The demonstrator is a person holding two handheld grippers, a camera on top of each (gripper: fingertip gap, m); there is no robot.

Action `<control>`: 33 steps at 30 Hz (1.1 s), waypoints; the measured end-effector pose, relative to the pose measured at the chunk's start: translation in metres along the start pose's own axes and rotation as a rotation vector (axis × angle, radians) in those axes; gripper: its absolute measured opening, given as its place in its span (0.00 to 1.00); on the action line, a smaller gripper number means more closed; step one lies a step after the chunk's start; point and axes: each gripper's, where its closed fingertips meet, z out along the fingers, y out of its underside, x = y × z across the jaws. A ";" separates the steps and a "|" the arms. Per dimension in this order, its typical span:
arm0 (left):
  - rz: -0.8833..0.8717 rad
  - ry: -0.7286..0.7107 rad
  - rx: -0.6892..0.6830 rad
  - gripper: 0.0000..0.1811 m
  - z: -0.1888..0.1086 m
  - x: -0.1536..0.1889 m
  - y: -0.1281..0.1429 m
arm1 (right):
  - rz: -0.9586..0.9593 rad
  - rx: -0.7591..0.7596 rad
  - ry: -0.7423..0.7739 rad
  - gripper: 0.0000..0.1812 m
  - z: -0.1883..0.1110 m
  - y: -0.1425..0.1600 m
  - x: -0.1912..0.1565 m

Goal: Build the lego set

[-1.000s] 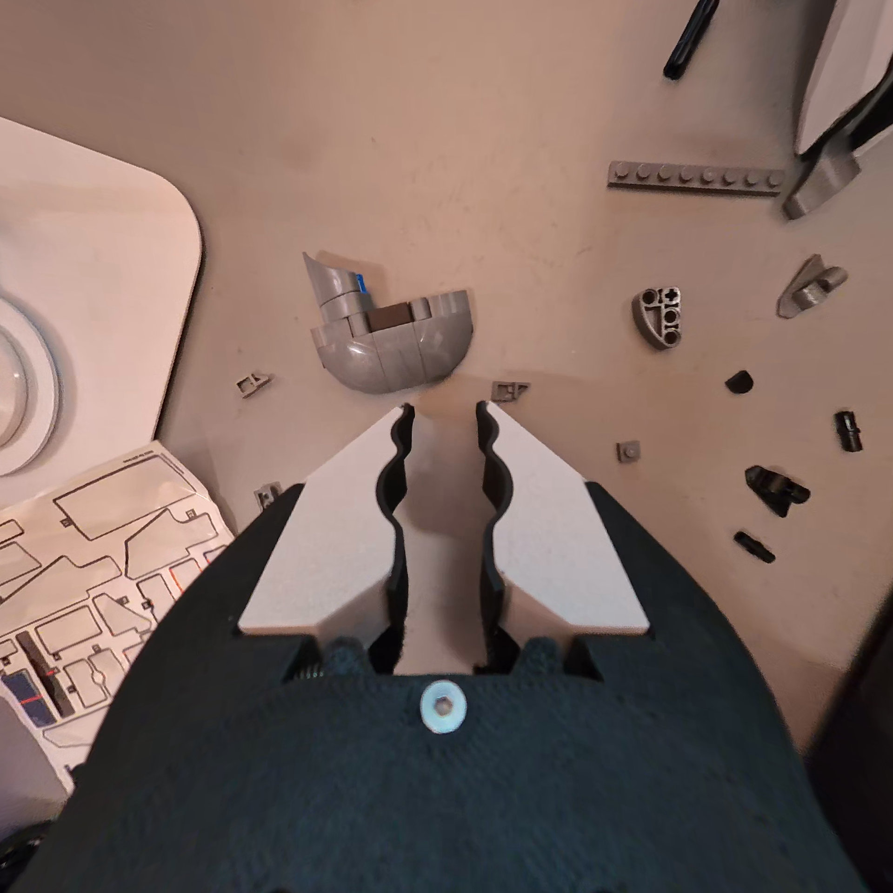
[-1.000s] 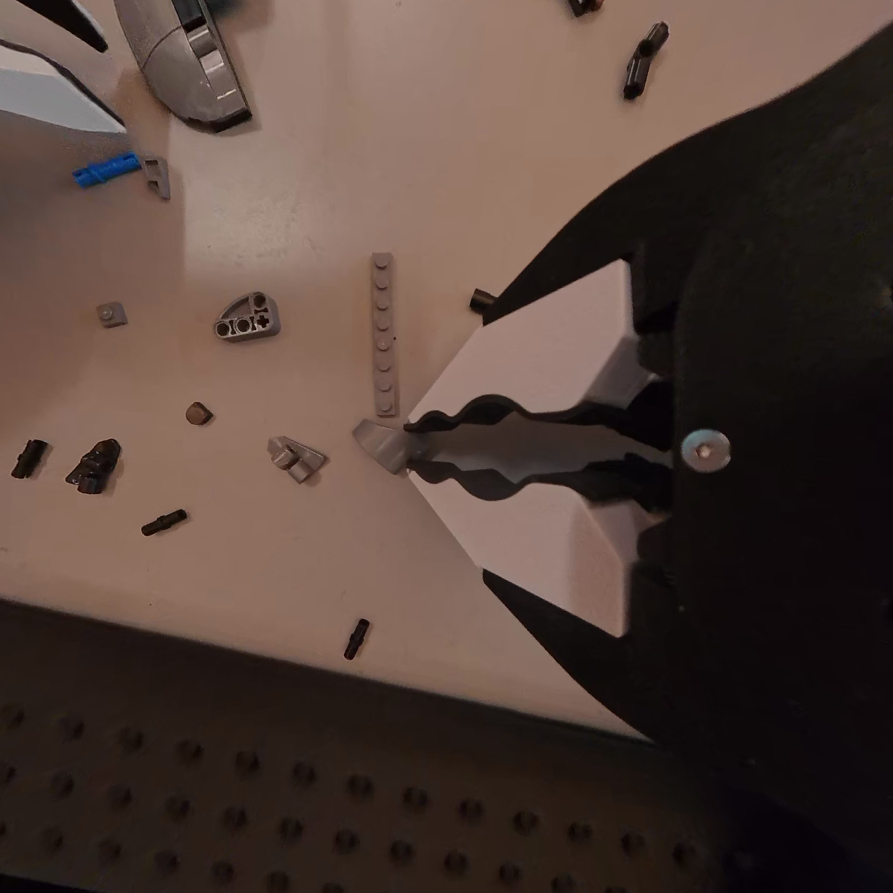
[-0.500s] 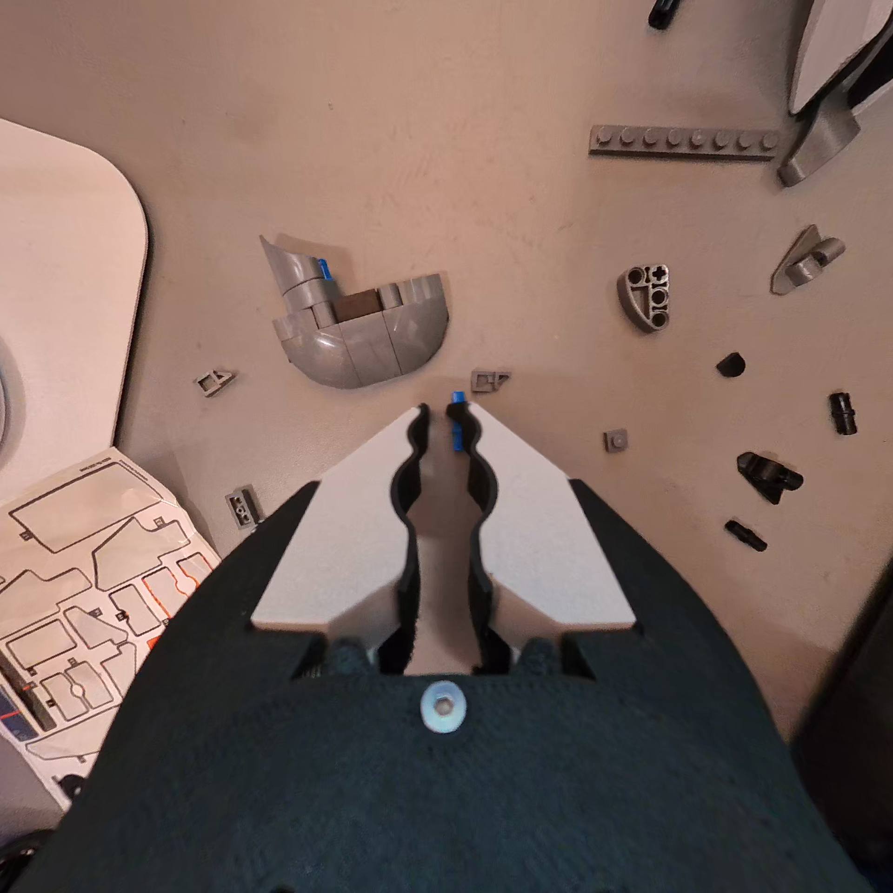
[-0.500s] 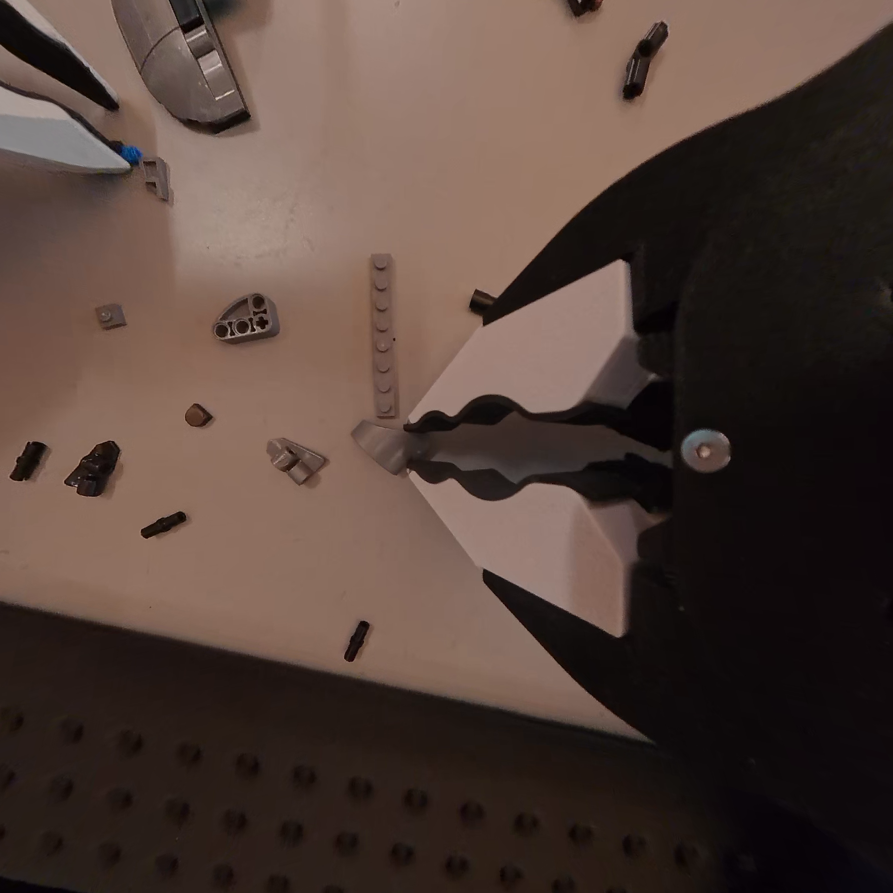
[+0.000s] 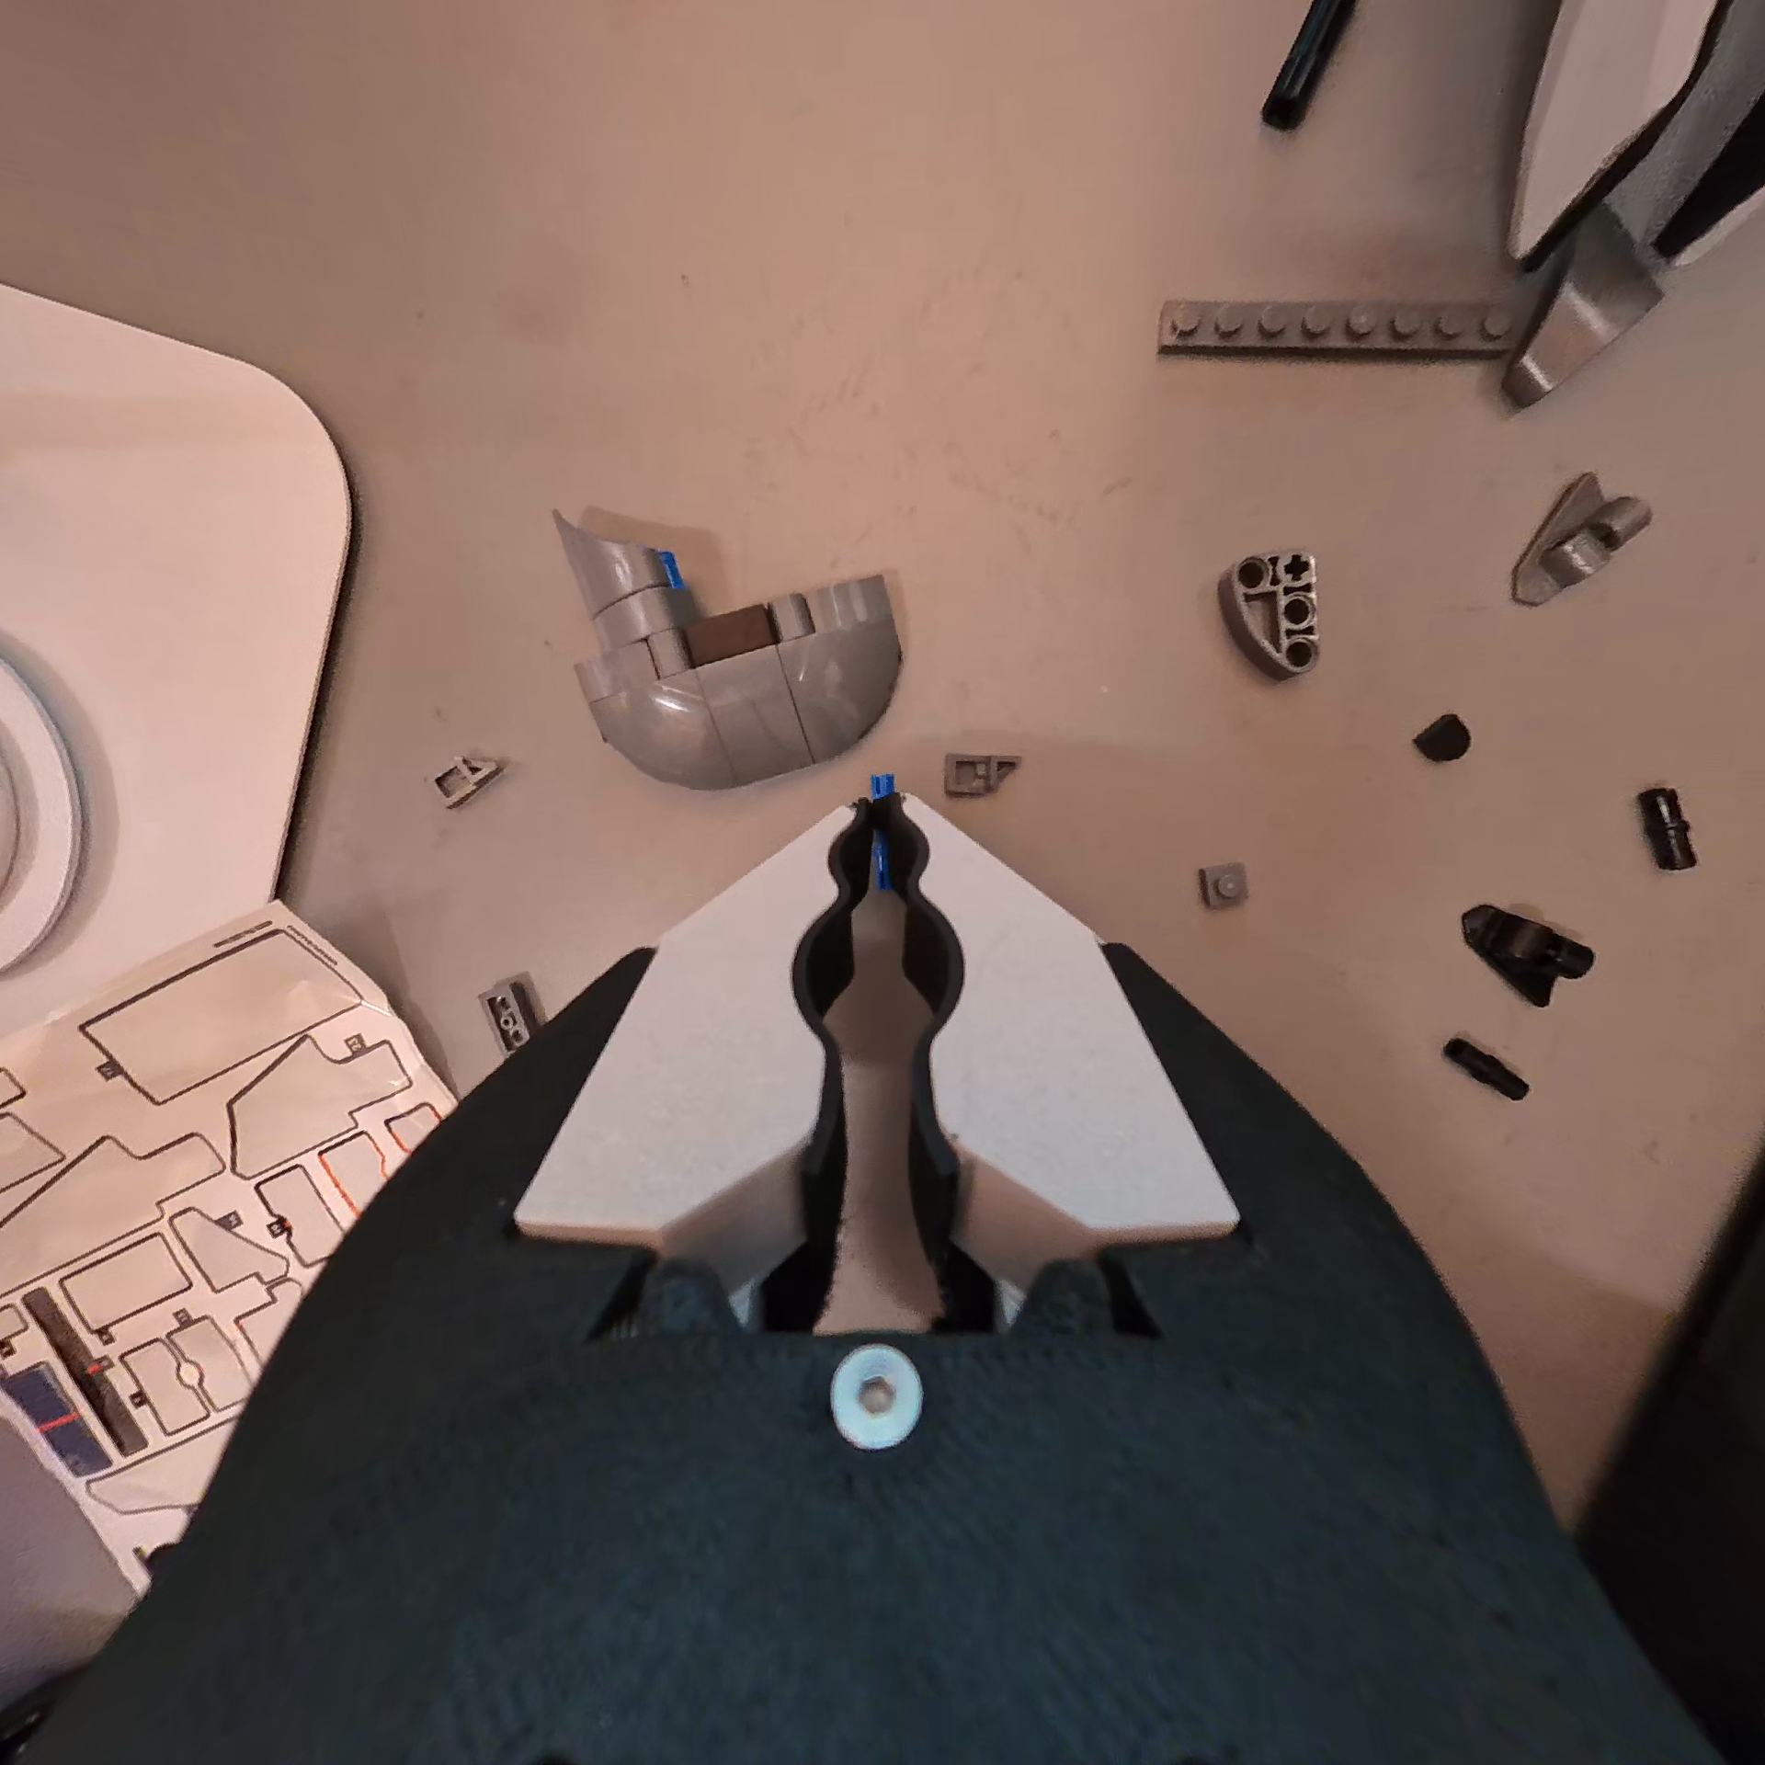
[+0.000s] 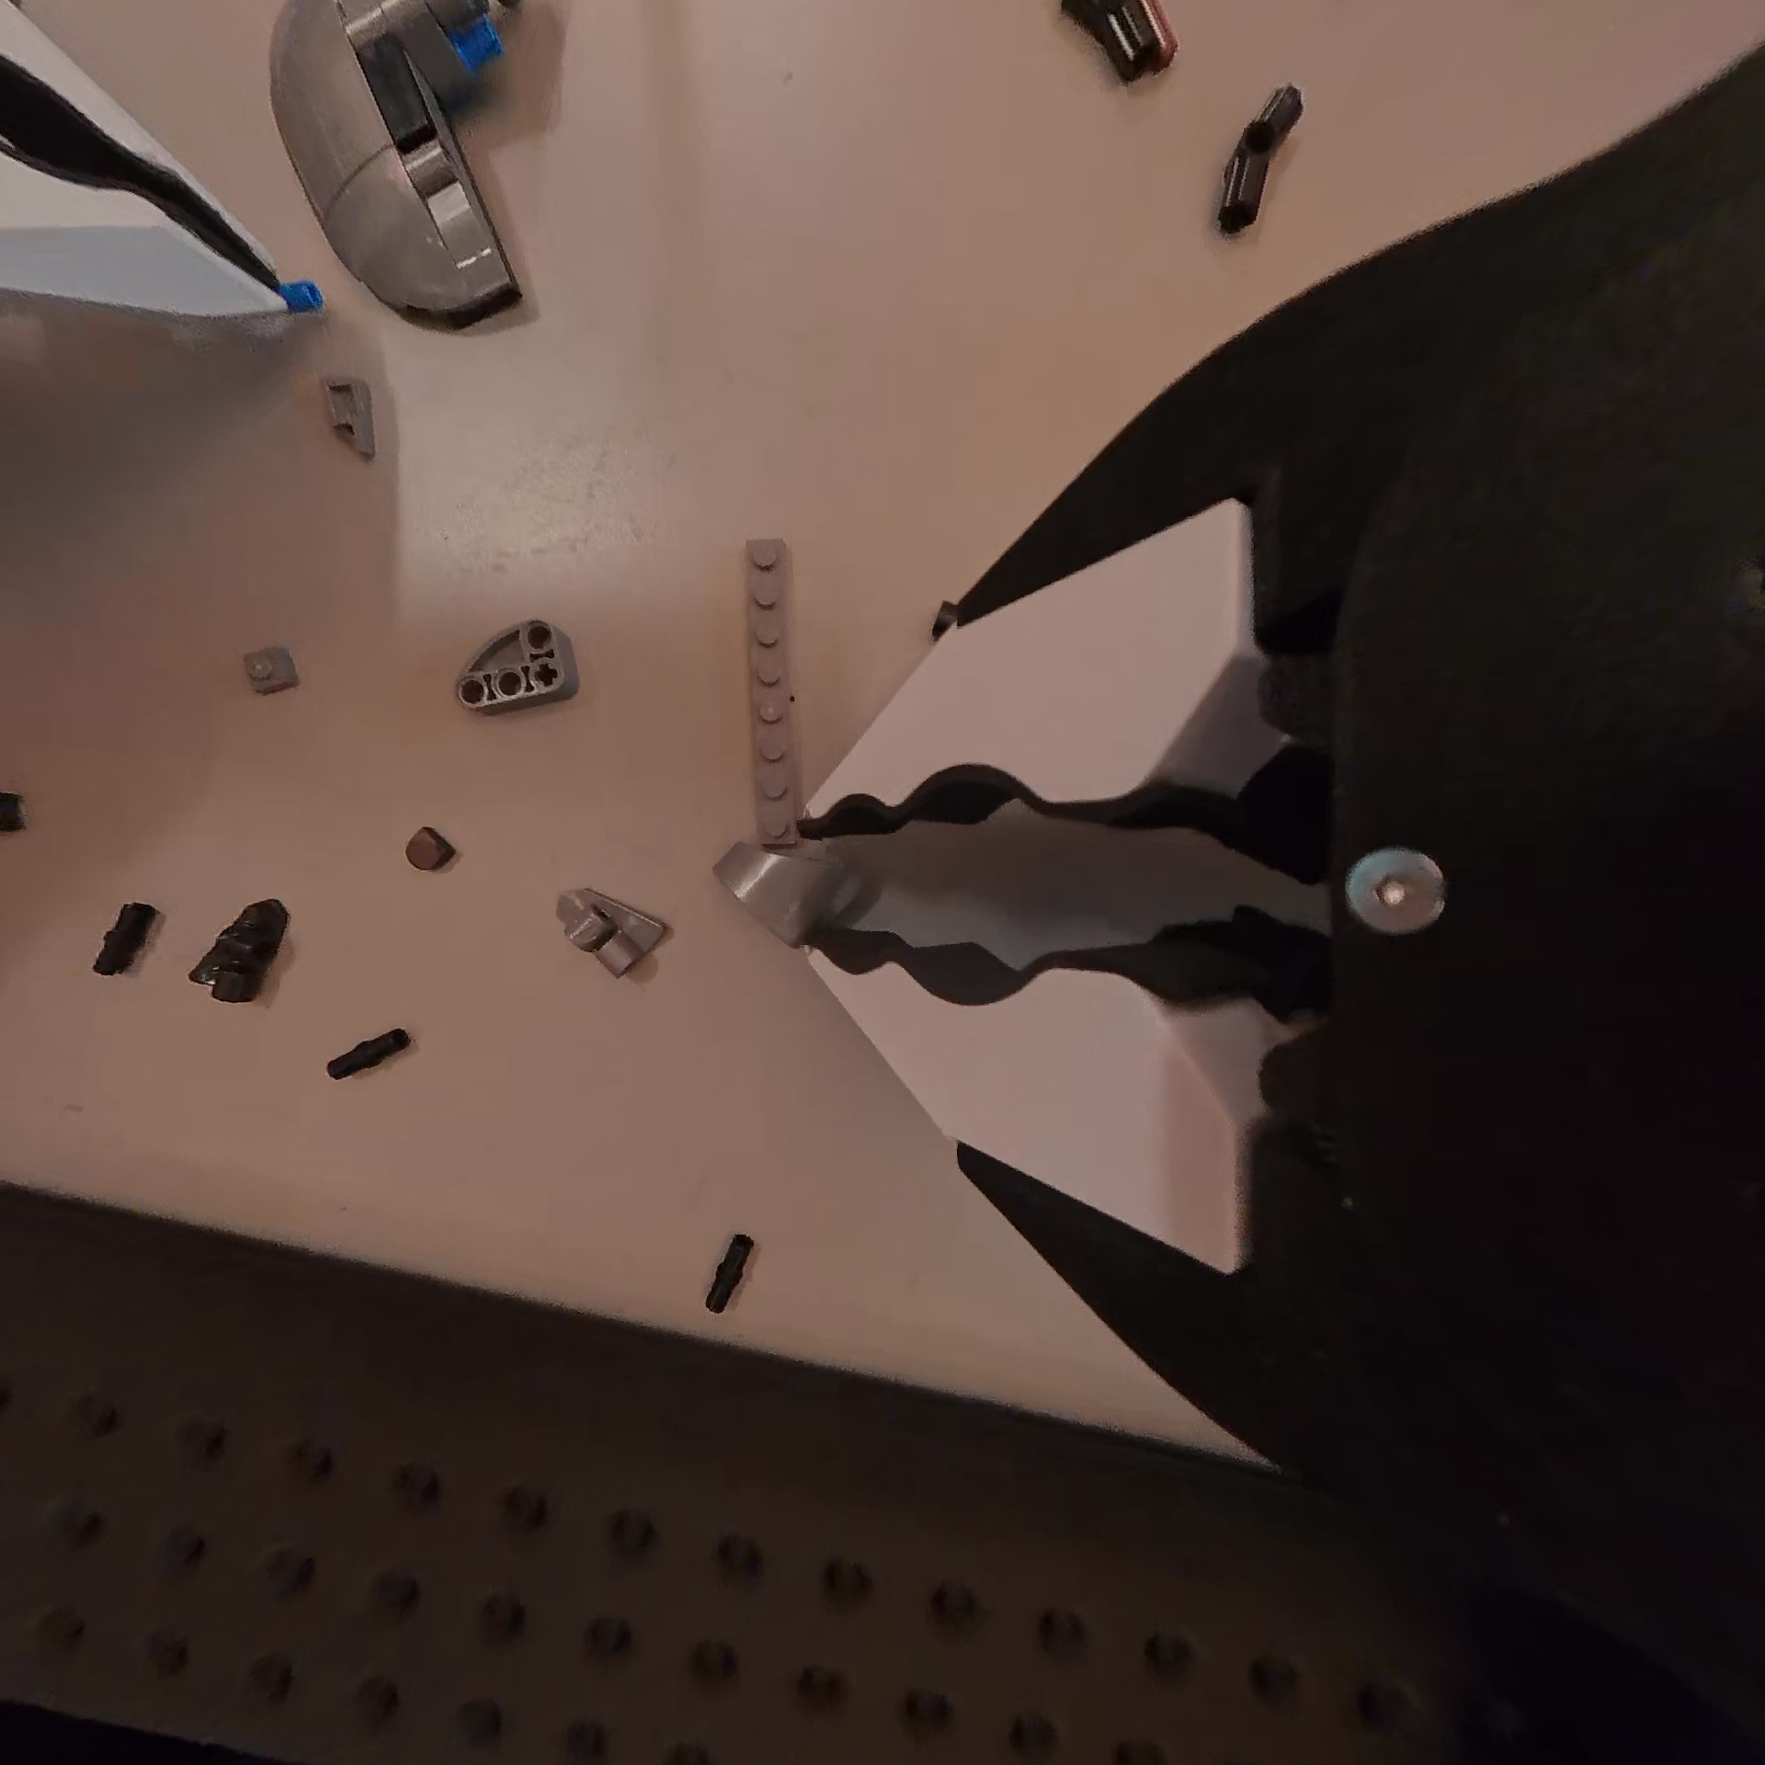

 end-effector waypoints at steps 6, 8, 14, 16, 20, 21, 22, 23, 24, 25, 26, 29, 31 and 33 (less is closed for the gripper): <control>0.002 -0.004 0.016 0.00 0.000 -0.001 -0.003 | 0.001 -0.007 0.007 0.11 0.001 0.001 0.001; 0.004 0.005 0.027 0.00 -0.002 0.001 -0.005 | -0.001 -0.005 0.010 0.11 0.001 0.001 0.002; 0.002 0.019 -0.016 0.05 0.006 0.004 0.001 | 0.002 -0.001 0.016 0.11 0.000 0.000 0.003; 0.000 0.016 -0.016 0.05 0.006 0.003 0.000 | 0.001 -0.002 0.017 0.11 0.001 0.000 0.003; 0.018 -0.008 -0.032 0.01 0.007 0.001 0.000 | 0.000 0.000 0.020 0.11 0.000 0.000 0.004; 0.025 -0.016 -0.034 0.01 0.007 0.000 0.000 | -0.001 0.001 0.022 0.11 0.000 -0.001 0.004; 0.028 -0.026 -0.034 0.01 0.007 -0.001 0.000 | -0.001 0.003 0.025 0.11 0.000 -0.001 0.004; 0.023 -0.028 -0.028 0.01 0.006 -0.002 -0.002 | -0.001 0.005 0.030 0.11 -0.001 -0.001 0.005; 0.014 -0.024 -0.011 0.01 0.004 -0.002 -0.004 | 0.000 0.009 0.042 0.11 -0.001 -0.002 0.007; 0.002 -0.019 0.018 0.01 0.002 -0.002 -0.008 | 0.003 0.021 0.066 0.12 -0.003 -0.004 0.011; -0.014 -0.007 0.066 0.01 -0.003 -0.001 -0.016 | 0.009 0.040 0.101 0.14 -0.006 -0.008 0.018; -0.079 0.053 0.314 0.01 -0.025 0.006 -0.062 | 0.027 0.121 0.265 0.17 -0.020 -0.024 0.045; -0.116 0.108 0.482 0.01 -0.043 0.014 -0.094 | 0.030 0.170 0.407 0.19 -0.036 -0.033 0.065; -0.171 0.171 0.620 0.01 -0.058 0.021 -0.116 | 0.019 0.207 0.534 0.20 -0.052 -0.039 0.080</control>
